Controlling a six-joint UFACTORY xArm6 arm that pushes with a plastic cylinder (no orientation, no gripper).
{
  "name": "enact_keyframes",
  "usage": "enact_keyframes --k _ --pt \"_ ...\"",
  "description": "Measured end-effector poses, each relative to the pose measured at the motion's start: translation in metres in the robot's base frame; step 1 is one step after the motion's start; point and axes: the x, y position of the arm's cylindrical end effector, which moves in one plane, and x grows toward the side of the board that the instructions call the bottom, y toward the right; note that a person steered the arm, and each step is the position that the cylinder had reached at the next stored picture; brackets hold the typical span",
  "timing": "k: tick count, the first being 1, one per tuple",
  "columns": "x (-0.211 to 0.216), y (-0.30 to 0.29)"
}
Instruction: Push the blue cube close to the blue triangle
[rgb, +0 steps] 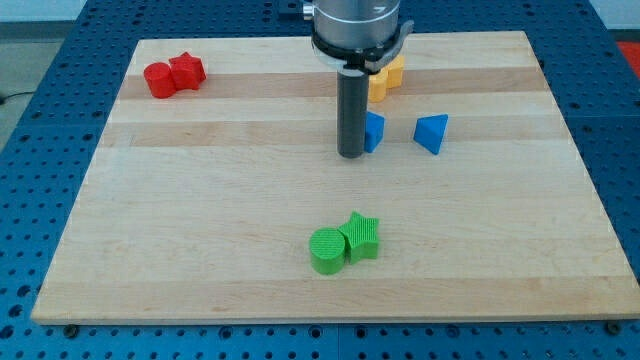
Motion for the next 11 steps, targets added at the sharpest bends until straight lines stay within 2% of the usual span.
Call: enact_keyframes --k 1,2,4,8,9,10,11 --pt "-0.018 -0.012" --pt "-0.036 -0.049" --pt "-0.049 -0.014" --pt "-0.035 0.051" --pt "-0.034 0.054" --pt "-0.046 0.027" --pt "-0.069 0.027"
